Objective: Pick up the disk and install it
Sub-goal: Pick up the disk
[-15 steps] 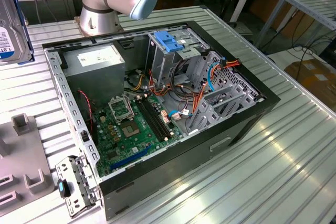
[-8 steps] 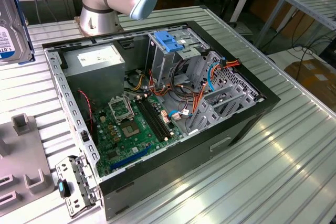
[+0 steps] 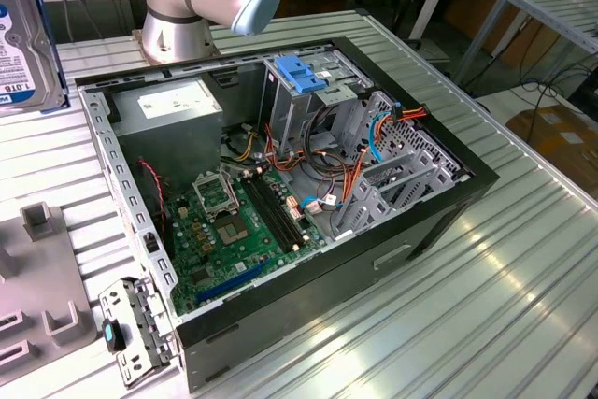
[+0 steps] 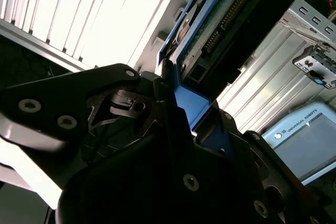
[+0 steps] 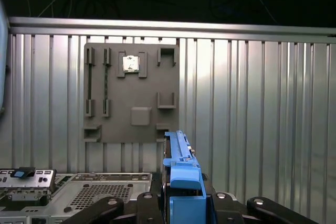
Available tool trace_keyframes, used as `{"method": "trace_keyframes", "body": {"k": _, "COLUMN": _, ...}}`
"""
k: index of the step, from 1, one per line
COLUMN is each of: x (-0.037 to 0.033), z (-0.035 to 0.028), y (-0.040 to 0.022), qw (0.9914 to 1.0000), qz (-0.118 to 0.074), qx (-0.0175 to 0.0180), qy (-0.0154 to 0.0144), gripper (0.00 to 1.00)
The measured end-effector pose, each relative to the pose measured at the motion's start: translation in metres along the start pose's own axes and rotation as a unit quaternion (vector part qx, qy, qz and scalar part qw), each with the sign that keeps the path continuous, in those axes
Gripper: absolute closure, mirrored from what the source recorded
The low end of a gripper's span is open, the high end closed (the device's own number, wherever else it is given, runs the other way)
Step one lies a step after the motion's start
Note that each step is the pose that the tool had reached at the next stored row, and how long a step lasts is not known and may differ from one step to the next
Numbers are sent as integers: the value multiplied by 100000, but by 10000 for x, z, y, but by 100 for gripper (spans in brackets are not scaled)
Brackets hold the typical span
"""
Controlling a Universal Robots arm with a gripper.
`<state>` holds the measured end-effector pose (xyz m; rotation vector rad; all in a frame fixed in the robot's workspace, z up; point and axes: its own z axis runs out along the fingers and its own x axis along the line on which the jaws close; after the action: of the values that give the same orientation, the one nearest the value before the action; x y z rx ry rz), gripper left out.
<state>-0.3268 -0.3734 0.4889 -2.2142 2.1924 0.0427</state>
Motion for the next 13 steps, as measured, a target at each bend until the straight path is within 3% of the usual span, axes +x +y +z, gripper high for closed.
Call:
{"method": "trace_keyframes", "body": {"k": 7, "x": 51, "z": -1, "y": -23, "qw": 100000, "qz": -1, "qx": -3, "qy": 4, "gripper": 63}}
{"method": "trace_keyframes", "body": {"k": 13, "x": 55, "z": 0, "y": -97, "qw": 100000, "qz": -1, "qx": -1, "qy": 3, "gripper": 63}}
